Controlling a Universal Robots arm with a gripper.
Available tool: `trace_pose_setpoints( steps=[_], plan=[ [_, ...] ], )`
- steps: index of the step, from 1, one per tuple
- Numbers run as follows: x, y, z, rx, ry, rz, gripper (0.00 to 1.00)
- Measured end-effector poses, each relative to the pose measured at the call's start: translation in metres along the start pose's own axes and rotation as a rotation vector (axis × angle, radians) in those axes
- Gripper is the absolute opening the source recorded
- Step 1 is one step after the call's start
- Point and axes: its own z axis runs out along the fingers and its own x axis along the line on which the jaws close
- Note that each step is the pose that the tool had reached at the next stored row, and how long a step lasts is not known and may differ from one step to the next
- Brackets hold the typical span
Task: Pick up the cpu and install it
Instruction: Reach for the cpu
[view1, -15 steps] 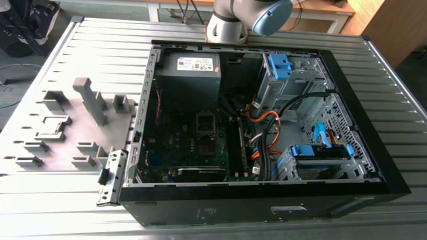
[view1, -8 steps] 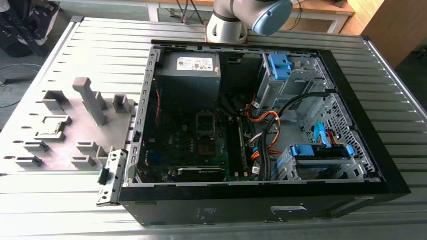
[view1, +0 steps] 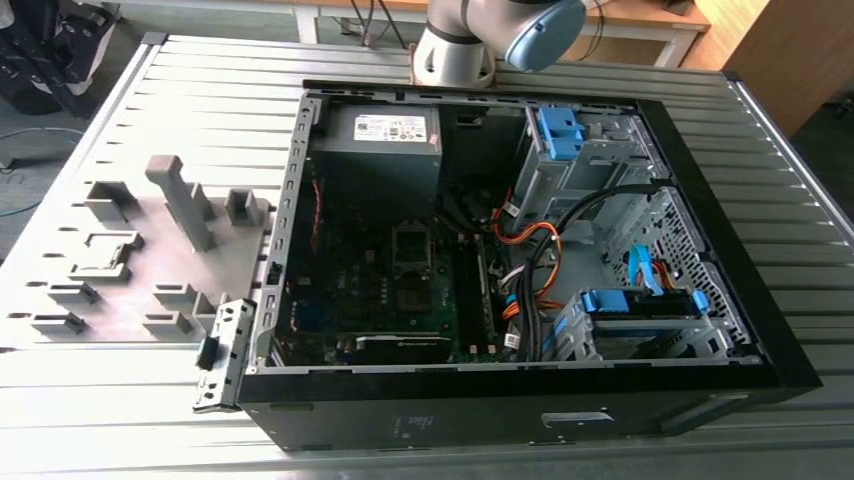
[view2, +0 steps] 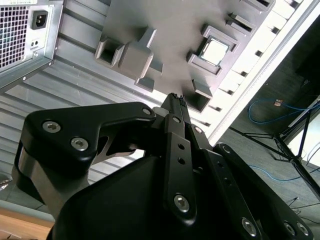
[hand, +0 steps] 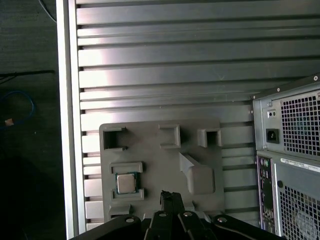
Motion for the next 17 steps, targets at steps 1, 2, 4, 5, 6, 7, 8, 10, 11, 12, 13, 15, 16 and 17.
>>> trace_pose_setpoints(
  steps=[1, 2, 4, 5, 6, 7, 8, 10, 11, 12, 13, 15, 16, 17],
  plan=[
    [0.0, 0.0, 0.0, 0.0, 0.0, 0.0, 0.11],
    [0.0, -0.0002, 0.0, 0.0001, 0.0001, 0.0, 0.11],
    [0.0, -0.0003, 0.0, 0.0, 0.0, 0.0, 0.11],
    [0.0, -0.0003, 0.0, 0.0, 0.0, 0.0, 0.11],
    [0.0, -0.0004, 0.0001, -0.0001, 0.0, 0.0, 0.11],
    [0.0, -0.0004, 0.0007, -0.0007, -0.0001, 0.0, 0.11],
    [0.0001, -0.0005, 0.0015, -0.001, -0.0001, 0.0, 0.11],
    [0.0002, -0.0006, 0.0033, -0.0011, 0.0001, 0.0, 0.11],
    [0.0004, -0.0007, 0.0043, -0.0012, 0.0, 0.0, 0.11],
    [0.0006, -0.0008, 0.0053, -0.0013, 0.0, 0.0, 0.11],
    [0.0008, -0.0008, 0.0063, -0.0012, 0.0001, 0.0, 0.11],
    [0.0012, -0.0009, 0.0085, -0.0012, 0.0001, 0.0, 0.11],
    [0.0014, -0.001, 0.0096, -0.0012, 0.0001, 0.0, 0.11],
    [0.0016, -0.0011, 0.0106, -0.0012, 0.0001, 0.0, 0.11]
  ],
)
